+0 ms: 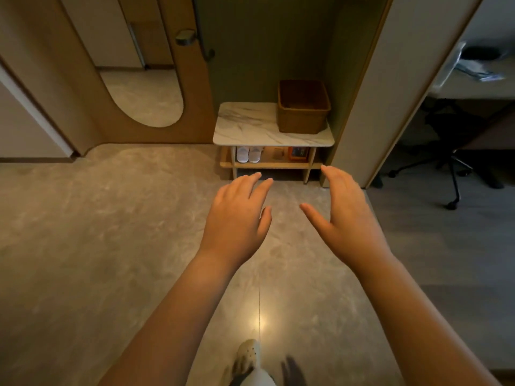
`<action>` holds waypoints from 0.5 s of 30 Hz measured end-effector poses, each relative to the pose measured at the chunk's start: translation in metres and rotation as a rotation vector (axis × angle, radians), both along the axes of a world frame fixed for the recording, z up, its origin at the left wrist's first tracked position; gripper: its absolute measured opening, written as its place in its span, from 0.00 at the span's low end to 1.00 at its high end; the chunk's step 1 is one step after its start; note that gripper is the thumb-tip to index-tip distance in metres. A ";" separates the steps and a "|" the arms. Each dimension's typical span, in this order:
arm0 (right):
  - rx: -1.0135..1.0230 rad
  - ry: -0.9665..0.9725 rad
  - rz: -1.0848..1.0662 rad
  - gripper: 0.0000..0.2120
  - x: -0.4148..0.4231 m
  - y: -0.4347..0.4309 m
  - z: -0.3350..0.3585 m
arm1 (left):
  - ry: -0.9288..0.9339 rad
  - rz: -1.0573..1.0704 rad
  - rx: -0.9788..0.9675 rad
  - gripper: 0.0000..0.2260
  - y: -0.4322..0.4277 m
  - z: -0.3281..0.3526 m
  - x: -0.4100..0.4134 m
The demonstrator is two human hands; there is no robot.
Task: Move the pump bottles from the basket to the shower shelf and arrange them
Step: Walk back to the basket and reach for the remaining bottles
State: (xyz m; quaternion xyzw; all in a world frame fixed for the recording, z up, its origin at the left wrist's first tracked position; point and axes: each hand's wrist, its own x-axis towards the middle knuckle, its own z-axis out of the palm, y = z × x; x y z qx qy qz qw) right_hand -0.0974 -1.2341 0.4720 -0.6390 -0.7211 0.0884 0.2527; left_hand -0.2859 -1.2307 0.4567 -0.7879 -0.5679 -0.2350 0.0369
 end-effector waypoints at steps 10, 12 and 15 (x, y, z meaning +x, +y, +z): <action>0.007 -0.021 -0.088 0.32 0.039 0.162 -0.002 | 0.022 -0.075 -0.080 0.21 0.193 0.005 0.039; 0.012 -0.021 -0.093 0.31 0.054 0.196 -0.005 | 0.016 -0.081 -0.077 0.20 0.227 0.004 0.053; 0.016 -0.006 -0.083 0.31 0.078 0.250 -0.008 | 0.006 -0.063 -0.068 0.20 0.278 0.002 0.076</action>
